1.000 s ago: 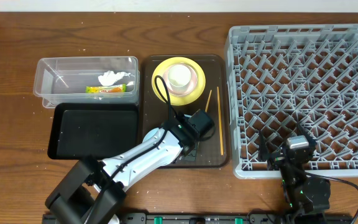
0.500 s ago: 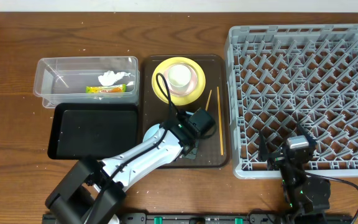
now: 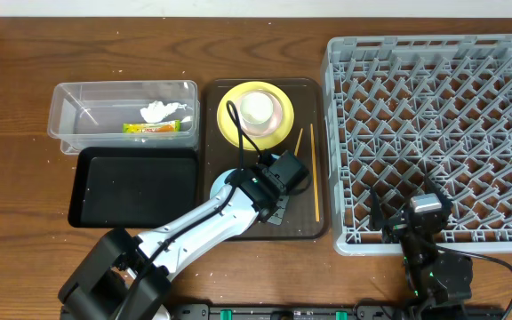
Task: Sort waste into correct bins and load items into the dishwasher rack
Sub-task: 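Grip the blue bowl rim with the left gripper and lift it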
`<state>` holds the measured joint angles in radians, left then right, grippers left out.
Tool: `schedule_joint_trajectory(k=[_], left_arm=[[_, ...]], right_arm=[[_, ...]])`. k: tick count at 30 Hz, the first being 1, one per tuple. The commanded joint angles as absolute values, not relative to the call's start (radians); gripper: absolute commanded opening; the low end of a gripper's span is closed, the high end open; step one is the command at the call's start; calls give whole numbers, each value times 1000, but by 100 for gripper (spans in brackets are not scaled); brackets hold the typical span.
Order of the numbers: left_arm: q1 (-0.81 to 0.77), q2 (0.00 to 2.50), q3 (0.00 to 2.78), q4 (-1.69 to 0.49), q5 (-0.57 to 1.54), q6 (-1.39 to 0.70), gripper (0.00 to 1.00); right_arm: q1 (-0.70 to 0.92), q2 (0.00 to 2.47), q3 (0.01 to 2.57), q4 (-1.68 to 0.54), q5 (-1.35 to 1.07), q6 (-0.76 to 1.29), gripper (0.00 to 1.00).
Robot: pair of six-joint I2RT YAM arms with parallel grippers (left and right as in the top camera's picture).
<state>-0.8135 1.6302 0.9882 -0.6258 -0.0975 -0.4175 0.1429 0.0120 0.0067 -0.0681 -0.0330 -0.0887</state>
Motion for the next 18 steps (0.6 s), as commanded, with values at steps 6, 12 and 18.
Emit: schedule_joint_trajectory(k=[6,12,18], left_arm=[[-809,1605,1018,-631,-125,-355,6],[-809,1600,1018,-633,-124,-344,6],[-808,1552,1018,-635,-125,-344,6]], right_arm=[[151,7,6,-72,-30,-99,99],[151,7,6,-72,-30,-99,99],[151,6,6,-72,-30,-99,99]])
